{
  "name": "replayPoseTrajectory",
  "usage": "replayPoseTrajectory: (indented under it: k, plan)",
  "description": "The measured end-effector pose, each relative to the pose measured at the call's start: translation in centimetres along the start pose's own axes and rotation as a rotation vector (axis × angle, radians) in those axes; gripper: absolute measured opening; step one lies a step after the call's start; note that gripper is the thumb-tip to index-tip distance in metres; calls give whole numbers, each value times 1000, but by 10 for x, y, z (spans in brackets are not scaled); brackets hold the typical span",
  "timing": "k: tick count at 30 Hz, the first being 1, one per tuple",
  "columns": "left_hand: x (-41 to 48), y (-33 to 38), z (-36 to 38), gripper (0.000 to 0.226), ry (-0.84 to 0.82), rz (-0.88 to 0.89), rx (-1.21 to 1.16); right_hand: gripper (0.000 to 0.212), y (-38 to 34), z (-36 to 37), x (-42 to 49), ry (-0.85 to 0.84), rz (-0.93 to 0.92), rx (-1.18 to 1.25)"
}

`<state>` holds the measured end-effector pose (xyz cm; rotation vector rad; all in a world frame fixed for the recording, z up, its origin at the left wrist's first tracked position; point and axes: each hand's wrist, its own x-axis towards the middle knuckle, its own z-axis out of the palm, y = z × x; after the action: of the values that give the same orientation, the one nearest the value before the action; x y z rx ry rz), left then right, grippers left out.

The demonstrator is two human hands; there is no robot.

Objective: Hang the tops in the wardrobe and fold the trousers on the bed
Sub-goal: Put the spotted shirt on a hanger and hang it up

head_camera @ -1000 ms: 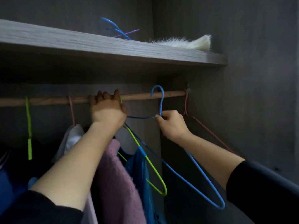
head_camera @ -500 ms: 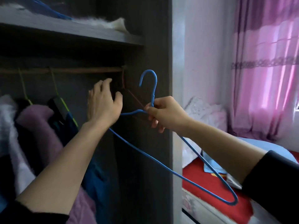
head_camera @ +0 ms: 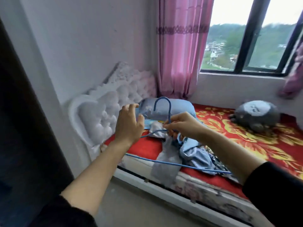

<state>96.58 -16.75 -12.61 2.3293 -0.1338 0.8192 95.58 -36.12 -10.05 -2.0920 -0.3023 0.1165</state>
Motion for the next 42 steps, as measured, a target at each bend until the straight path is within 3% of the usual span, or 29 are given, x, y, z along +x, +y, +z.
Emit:
replayPoseTrajectory:
  k: [6, 11, 17, 25, 31, 42]
  plan:
    - [-24, 50, 150, 57, -377, 54, -5, 16, 121, -69, -21, 155, 221, -23]
    - [-21, 81, 276, 41, -586, 92, -18, 14, 210, -128, -19, 278, 381, 20]
    - [-3, 102, 425, 40, -820, 68, -17, 13, 311, -197, 5, 396, 570, 111]
    - [-8, 112, 566, 40, -1129, 52, 119, 8, 429, -256, 8, 585, 758, 284]
    - [-24, 118, 657, 33, -1276, -75, 141, 35, 525, -304, 17, 695, 884, 265]
    - [-73, 84, 792, 42, -1308, -461, 217, 40, 698, -320, 72, 636, 907, -106]
